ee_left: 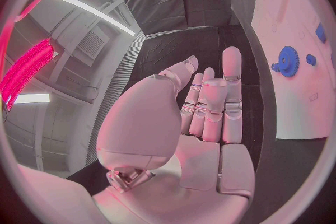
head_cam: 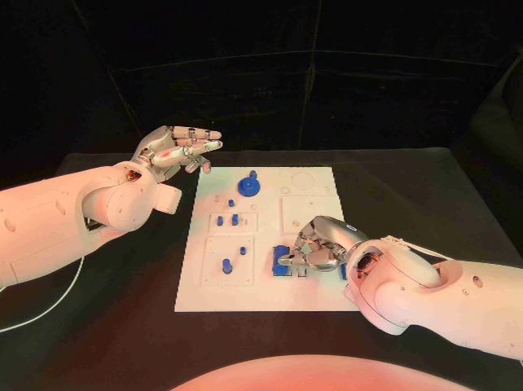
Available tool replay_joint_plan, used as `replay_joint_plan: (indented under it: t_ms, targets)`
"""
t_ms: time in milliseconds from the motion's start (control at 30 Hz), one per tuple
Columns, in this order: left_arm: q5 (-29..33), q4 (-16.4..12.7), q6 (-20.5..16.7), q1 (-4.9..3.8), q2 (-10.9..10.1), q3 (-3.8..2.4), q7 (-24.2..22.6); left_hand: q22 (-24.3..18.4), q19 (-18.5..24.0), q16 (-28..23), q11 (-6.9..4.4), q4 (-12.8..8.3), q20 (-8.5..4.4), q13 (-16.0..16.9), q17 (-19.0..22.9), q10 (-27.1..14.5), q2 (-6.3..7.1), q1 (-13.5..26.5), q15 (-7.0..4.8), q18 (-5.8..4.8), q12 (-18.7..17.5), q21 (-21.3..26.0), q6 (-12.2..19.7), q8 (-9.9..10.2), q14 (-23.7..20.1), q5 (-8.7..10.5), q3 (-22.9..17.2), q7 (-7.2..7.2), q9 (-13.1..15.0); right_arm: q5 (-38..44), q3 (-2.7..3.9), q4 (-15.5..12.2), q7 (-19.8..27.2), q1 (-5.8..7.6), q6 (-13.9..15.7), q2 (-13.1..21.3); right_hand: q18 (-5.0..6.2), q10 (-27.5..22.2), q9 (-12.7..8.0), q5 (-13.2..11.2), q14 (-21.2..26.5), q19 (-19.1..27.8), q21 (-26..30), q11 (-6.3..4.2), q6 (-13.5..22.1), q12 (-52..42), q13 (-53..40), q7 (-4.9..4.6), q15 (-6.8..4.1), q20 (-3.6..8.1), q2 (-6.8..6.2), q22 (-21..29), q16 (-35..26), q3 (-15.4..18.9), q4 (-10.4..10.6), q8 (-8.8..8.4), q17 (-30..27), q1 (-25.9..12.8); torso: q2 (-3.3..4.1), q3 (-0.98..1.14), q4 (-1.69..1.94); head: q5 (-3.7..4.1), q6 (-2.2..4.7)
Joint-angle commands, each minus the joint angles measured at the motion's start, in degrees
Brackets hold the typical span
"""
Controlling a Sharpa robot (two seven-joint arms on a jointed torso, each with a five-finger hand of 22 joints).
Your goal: Assemble the parts on the task board
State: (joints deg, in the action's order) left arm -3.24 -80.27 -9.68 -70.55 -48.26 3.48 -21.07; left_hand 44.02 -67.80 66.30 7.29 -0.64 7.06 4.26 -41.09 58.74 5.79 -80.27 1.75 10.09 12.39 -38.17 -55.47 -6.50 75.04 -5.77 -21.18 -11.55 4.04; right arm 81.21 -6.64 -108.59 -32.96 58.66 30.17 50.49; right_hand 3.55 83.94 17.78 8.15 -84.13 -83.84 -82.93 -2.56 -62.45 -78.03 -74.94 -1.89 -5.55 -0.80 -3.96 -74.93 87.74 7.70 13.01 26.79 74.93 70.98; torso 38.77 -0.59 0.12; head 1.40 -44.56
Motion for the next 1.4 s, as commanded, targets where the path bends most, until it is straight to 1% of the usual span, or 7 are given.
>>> replay_joint_plan:
  t_ms: [33,267,767,900,1167,1333,1400]
  targets:
    - [0.18,-0.06,0.62,-0.08,0.01,-0.04,-0.15,-0.08,-0.03,0.27,0.05,-0.01,0.54,-0.05,0.05,-0.27,0.01,0.57,0.25,0.39,0.3,0.26,0.24,-0.29,0.02,-0.17,0.35,0.02,0.07,1.2,0.0,0.14,0.29,0.07,-1.32,-0.39,-0.57,1.56,0.08,0.33,-4.95,-0.29,-0.29,0.29,0.32,-0.13,-5.21,0.02,-0.2,0.16,0.05,-0.51,-0.01,0.04,-0.28,-0.12,10.32,0.3,0.05,-0.07,0.05,0.01,0.02]
    - [0.18,-0.11,0.58,-0.08,-0.07,-0.04,-0.15,-0.08,-0.03,0.27,0.05,-0.01,0.54,-0.05,0.05,-0.27,0.01,0.57,0.25,0.39,0.3,0.26,0.24,-0.29,0.02,-0.17,0.35,0.02,0.07,1.54,0.0,0.58,-0.26,0.07,-2.5,-0.88,-0.57,1.56,0.18,0.7,-4.95,-0.3,-0.3,0.27,0.25,-0.09,-5.22,0.04,-0.2,0.15,0.36,-0.54,-0.01,0.14,-0.38,-0.06,10.33,0.65,0.03,-0.05,0.01,-0.08,-0.15]
    - [0.18,-0.18,0.52,-0.08,-0.31,-0.04,-0.15,-0.09,-0.03,0.28,0.05,-0.04,0.54,-0.05,0.07,-0.33,-0.04,0.54,0.25,0.39,0.35,0.27,0.28,-0.33,0.0,-0.19,0.33,0.02,0.07,3.88,0.0,0.65,-0.74,0.07,-3.5,0.12,-0.59,1.63,0.68,0.61,-4.97,-0.33,-0.35,0.04,0.12,-0.06,-5.48,0.31,-0.38,0.28,1.44,-0.73,0.04,-0.23,-2.9,0.09,10.47,5.02,0.04,-0.02,-0.04,-0.06,-0.34]
    - [0.18,-0.18,0.51,-0.08,-0.33,-0.04,-0.15,-0.09,-0.03,0.28,0.05,-0.04,0.54,-0.05,0.07,-0.33,-0.04,0.54,0.25,0.39,0.35,0.27,0.28,-0.33,0.0,-0.19,0.33,0.02,0.07,3.56,0.0,0.53,0.35,0.07,-2.43,0.23,-0.61,1.64,0.77,-0.13,-4.97,-0.34,-0.36,0.2,0.15,0.01,-5.51,0.1,-0.28,0.24,1.57,-0.78,0.04,0.71,-1.87,0.02,10.49,3.37,0.01,0.0,-0.02,-0.04,-0.3]
    - [0.18,-0.19,0.51,-0.08,-0.36,-0.04,-0.16,-0.09,-0.03,0.28,0.05,-0.04,0.54,-0.05,0.07,-0.33,-0.04,0.54,0.25,0.39,0.35,0.27,0.28,-0.33,0.0,-0.19,0.33,0.02,0.07,2.0,0.01,-0.27,2.88,0.08,-0.46,1.36,-0.61,1.64,0.92,0.82,-4.96,-0.33,-0.35,0.29,0.36,0.16,-5.54,0.02,-0.19,0.15,2.01,-0.8,-0.01,2.24,-0.09,-0.15,10.42,1.35,0.0,0.0,0.02,-0.06,-0.18]
    - [0.18,-0.2,0.5,-0.08,-0.4,-0.04,-0.16,-0.09,-0.03,0.28,0.05,-0.04,0.54,-0.05,0.07,-0.33,-0.04,0.54,0.25,0.39,0.35,0.27,0.28,-0.33,0.0,-0.19,0.33,0.02,0.07,-0.24,0.02,-1.75,5.22,0.1,1.35,4.81,-0.46,1.05,0.51,2.4,-4.76,0.06,0.08,0.83,2.13,1.47,-4.75,-0.68,0.18,-0.1,2.74,-0.04,-0.49,2.5,-0.52,-1.67,9.52,3.18,-0.04,-0.04,-0.06,0.24,-0.13]
    - [0.18,-0.23,0.47,-0.08,-0.43,-0.04,-0.16,-0.09,-0.03,0.28,0.05,-0.04,0.54,-0.05,0.07,-0.33,-0.04,0.54,0.25,0.39,0.35,0.27,0.28,-0.33,0.0,-0.19,0.33,0.02,0.07,-0.98,0.03,-2.64,6.15,0.13,1.55,7.06,-0.43,0.72,-0.01,3.49,-4.72,0.18,0.2,1.3,3.65,2.17,-4.32,-1.33,0.51,-0.34,2.99,0.15,-0.61,2.57,-0.85,-3.05,9.33,4.07,-0.11,-0.06,-0.05,0.64,-0.14]
